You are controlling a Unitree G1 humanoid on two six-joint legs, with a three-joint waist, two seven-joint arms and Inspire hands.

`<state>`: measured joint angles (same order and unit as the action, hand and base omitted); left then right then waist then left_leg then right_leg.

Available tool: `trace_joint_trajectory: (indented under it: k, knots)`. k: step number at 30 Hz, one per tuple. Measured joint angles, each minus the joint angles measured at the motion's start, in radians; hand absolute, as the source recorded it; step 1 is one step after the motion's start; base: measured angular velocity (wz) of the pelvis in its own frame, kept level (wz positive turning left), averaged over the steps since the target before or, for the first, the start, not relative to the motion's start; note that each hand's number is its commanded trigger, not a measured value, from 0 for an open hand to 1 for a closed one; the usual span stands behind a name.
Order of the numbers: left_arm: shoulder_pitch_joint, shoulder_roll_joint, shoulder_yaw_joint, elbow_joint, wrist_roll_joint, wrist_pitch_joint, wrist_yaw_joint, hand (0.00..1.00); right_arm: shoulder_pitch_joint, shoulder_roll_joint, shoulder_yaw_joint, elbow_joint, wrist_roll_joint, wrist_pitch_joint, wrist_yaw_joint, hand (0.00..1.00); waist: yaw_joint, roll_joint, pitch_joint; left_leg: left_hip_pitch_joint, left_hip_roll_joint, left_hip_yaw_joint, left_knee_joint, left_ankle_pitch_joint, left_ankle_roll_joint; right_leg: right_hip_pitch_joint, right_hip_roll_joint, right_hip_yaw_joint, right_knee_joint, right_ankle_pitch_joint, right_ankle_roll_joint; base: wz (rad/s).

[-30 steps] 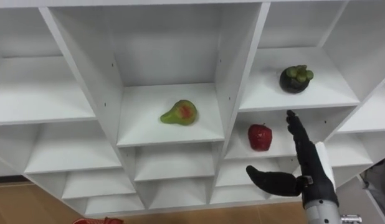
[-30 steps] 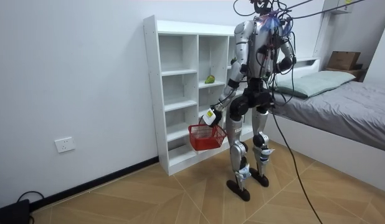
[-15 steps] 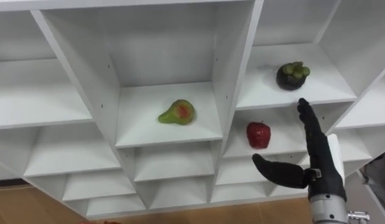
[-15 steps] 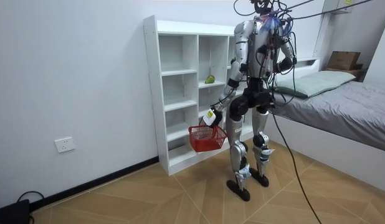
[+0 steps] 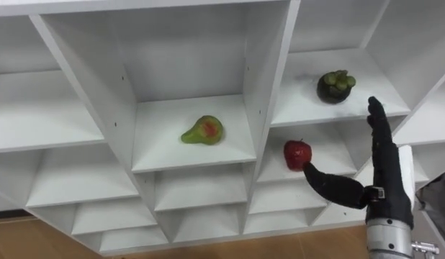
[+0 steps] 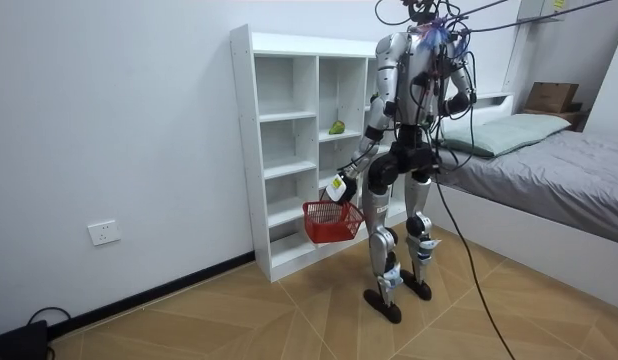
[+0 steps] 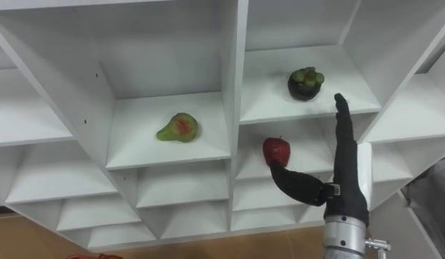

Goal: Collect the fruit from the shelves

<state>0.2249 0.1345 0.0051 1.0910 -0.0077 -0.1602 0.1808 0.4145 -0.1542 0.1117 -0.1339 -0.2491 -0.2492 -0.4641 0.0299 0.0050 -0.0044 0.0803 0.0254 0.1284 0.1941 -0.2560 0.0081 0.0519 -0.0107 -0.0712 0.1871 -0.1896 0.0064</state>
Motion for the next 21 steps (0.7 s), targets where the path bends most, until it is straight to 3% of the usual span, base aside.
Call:
trace_joint_trajectory:
  k: [7,13,21]
  knots:
    - [-0.031,0.000,-0.010,0.028,0.003,0.001,-0.020,1.00,-0.022,-0.007,0.007,-0.039,-0.092,-0.013,-0.073,0.00,0.002,-0.005,0.0048,-0.002,0.000,-0.002,0.000,0.000,0.000,-0.001,0.000,-0.006,0.000,0.001,0.000,0.00]
    - [-0.039,0.004,-0.022,0.018,0.003,0.002,-0.019,1.00,-0.094,-0.056,0.007,-0.042,-0.035,-0.023,-0.091,0.00,0.001,-0.016,0.0034,-0.002,0.000,-0.007,-0.004,0.000,0.000,-0.001,0.000,-0.009,-0.002,0.001,0.000,0.01]
    - [-0.033,0.038,-0.015,-0.010,0.048,0.003,-0.018,1.00,-0.126,-0.072,-0.009,-0.036,-0.020,-0.020,-0.078,0.00,0.004,-0.039,0.0040,0.006,-0.001,-0.024,-0.006,0.001,0.000,0.013,-0.001,-0.019,-0.021,0.003,0.000,0.03]
